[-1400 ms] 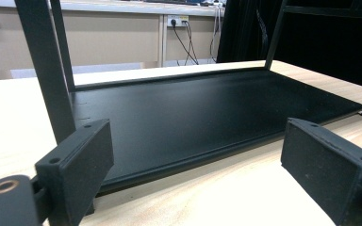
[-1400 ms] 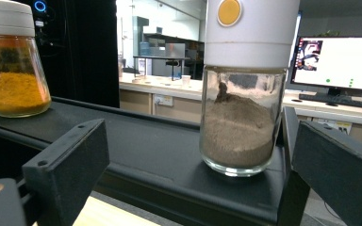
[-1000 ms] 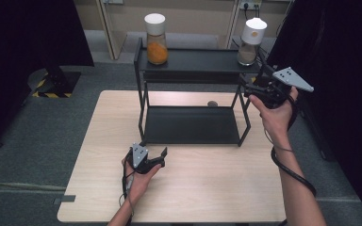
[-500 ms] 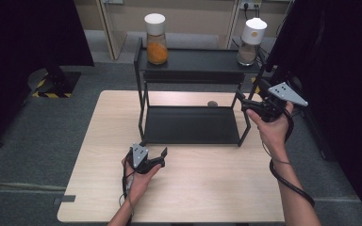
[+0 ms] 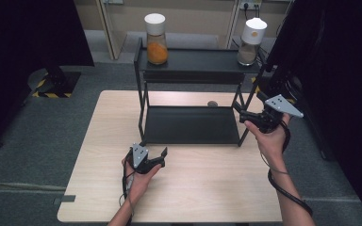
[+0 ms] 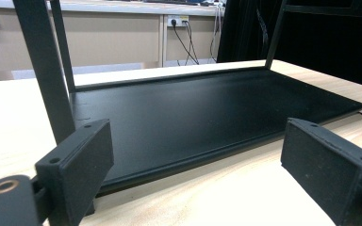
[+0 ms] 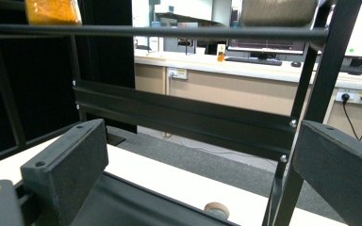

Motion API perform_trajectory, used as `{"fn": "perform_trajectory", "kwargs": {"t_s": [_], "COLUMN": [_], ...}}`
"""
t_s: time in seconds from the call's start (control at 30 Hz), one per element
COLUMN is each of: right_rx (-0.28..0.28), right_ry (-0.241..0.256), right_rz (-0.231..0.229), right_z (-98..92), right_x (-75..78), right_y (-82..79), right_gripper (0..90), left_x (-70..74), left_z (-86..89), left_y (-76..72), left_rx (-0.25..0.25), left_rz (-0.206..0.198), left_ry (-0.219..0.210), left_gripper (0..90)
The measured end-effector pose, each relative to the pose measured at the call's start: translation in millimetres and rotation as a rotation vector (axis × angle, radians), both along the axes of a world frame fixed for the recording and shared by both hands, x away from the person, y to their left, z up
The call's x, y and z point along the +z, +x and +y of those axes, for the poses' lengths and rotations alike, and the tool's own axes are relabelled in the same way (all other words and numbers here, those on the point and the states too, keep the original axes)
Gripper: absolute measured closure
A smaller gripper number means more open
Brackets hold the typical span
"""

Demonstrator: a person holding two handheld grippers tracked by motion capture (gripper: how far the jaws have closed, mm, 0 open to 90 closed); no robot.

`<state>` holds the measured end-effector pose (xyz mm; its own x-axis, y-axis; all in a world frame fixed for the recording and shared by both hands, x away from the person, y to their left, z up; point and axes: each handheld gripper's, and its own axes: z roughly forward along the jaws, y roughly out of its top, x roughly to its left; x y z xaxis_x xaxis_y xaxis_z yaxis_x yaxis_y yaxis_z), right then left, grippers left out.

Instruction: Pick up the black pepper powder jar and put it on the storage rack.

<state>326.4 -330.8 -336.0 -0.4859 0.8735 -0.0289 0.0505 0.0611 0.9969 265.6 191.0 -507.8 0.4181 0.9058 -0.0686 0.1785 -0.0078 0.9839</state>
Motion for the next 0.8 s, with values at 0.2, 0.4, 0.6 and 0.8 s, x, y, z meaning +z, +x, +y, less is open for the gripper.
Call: {"fn": "perform_trajectory", "kwargs": {"t_s": [0.2, 0.4, 0.6, 0.8], "right_rx": [0.004, 0.007, 0.010, 0.019], "right_ry": [-0.008, -0.009, -0.007, -0.008], "right_rz": [0.015, 0.022, 0.044, 0.072], "right_z": [-1.2, -3.9, -5.2, -5.2], "right_x": [-7.4, -14.5, -24.7, -38.0], "right_y": [-3.8, -9.7, -14.6, -18.6], "right_gripper": [4.0, 4.0, 4.0, 3.9], "left_x": [-0.2, 0.0, -0.2, -0.2], "left_z": [0.2, 0.2, 0.1, 0.1], "left_y": [0.0, 0.0, 0.0, -0.2], "left_rx": [0.000, 0.000, 0.001, 0.001], "left_rz": [0.000, 0.001, 0.000, -0.001], "left_ry": [-0.003, -0.002, -0.003, -0.002], "left_gripper": [9.4, 9.4, 9.4, 9.4]}}
